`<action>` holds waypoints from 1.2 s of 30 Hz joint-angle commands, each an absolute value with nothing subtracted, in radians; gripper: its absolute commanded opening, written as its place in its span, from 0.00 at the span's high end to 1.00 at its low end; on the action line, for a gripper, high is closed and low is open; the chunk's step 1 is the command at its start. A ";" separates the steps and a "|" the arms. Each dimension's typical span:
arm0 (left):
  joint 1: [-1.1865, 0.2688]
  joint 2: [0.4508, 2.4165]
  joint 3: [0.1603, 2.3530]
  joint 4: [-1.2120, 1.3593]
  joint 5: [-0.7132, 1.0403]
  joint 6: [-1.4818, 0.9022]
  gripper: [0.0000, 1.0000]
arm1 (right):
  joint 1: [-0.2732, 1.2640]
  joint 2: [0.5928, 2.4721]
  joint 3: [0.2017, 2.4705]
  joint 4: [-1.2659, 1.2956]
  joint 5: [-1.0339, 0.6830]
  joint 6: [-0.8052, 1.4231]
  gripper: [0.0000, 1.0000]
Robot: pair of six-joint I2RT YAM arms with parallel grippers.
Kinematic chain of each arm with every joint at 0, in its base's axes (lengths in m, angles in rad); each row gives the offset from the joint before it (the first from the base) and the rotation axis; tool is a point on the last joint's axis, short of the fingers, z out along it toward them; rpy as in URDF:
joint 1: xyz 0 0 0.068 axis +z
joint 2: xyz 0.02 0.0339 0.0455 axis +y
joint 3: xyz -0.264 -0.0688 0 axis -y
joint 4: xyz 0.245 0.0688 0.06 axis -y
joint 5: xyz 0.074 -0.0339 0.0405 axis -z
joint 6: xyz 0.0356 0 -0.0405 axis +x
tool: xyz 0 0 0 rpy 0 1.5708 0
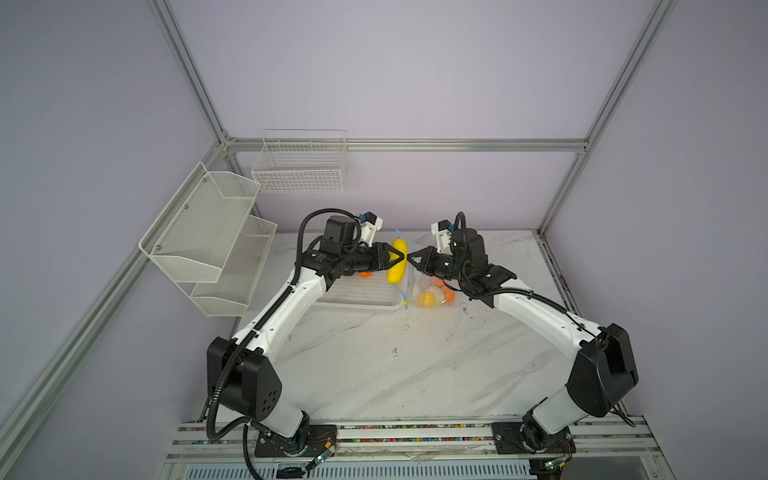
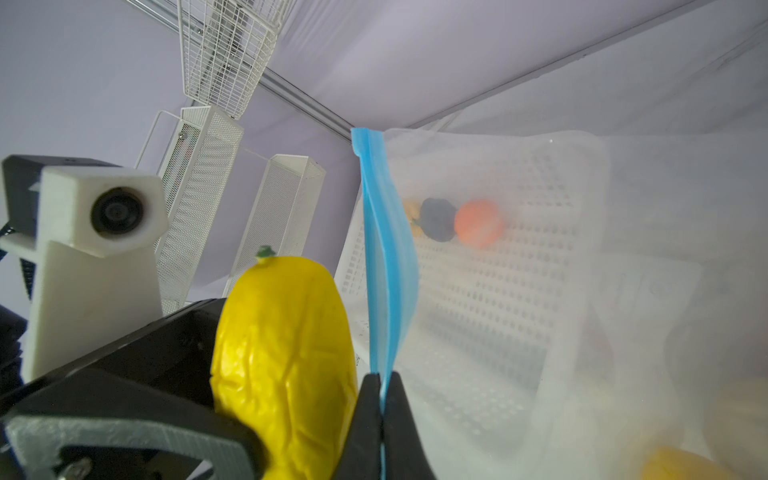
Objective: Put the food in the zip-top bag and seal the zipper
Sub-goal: 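Lower the held mango into the bag mouth and open the left gripper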
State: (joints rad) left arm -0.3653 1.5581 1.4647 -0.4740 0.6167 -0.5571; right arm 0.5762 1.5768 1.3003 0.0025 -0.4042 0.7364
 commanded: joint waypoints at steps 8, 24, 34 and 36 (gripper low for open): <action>-0.367 1.566 1.390 -0.373 0.610 -0.615 0.57 | 0.577 1.575 1.331 -0.001 -0.398 0.750 1.00; -0.365 1.571 1.313 -0.301 0.562 -0.740 0.57 | 0.577 1.571 1.326 0.003 -0.400 0.751 1.00; -0.366 1.574 1.304 -0.295 0.537 -0.790 0.57 | 0.577 1.568 1.321 0.008 -0.400 0.751 1.00; -0.366 1.573 1.302 -0.293 0.535 -0.795 0.56 | 0.577 1.566 1.320 0.010 -0.399 0.750 1.00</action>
State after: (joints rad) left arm -0.3653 1.5738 1.3430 -0.3424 0.5426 -0.7712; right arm 0.5762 1.5768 1.3006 0.0029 -0.4019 0.7368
